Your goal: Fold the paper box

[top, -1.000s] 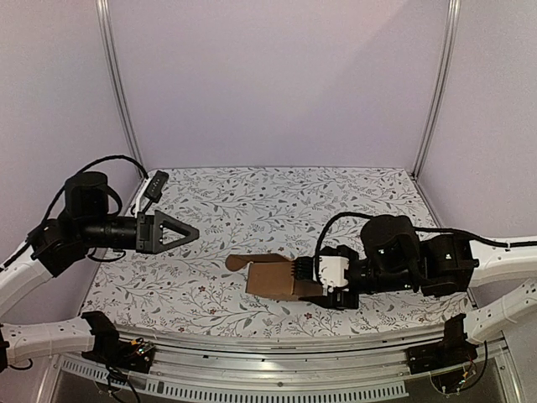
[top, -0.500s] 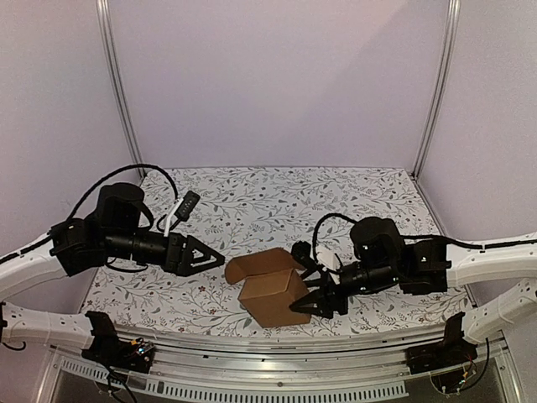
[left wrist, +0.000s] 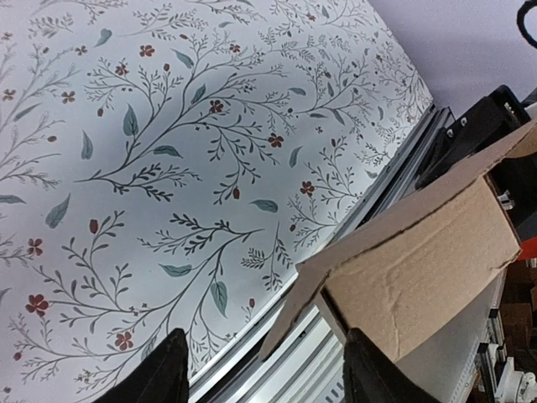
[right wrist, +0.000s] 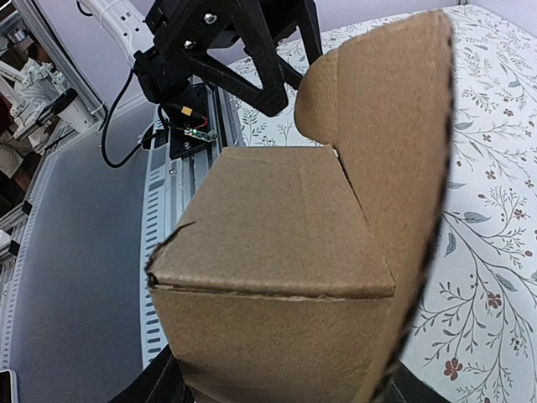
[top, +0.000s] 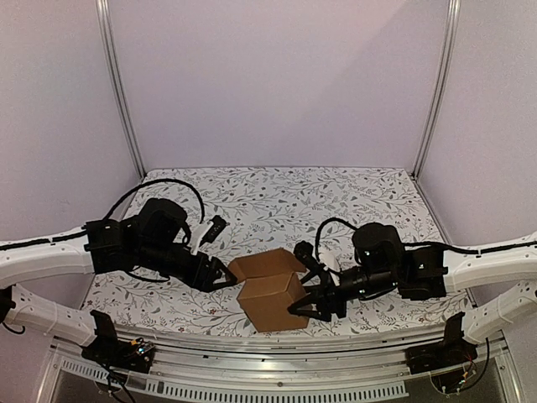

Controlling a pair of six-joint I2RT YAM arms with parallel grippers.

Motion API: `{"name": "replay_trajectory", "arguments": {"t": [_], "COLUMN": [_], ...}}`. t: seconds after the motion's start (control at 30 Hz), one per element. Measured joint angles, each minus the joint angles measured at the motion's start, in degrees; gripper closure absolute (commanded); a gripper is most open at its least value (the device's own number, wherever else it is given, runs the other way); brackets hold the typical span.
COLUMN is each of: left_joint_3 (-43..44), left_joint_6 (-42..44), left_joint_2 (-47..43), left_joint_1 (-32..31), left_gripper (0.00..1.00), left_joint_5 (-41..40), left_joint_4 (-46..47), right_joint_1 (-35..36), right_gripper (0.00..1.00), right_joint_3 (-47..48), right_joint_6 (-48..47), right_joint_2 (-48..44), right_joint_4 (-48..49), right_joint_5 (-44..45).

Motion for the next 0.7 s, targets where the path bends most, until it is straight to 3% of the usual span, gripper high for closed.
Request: {"name": "replay_trajectory", "arguments": {"t": [0.7], "left_joint_3": [3.06], "left_joint_6": [1.92], "left_joint_2": [5.29], "left_joint_1": [-0.50], "left_gripper": [1.00], "left_joint_5": [1.97], "left_joint_4": [2.38], "right_joint_1": [-0.02], "right_gripper": [0.51], "right_joint_3": [-1.51], "right_joint_6": [0.48], "right_joint_2": [0.00], "right_joint_4": [1.51], "right_joint_5": [0.11]}}
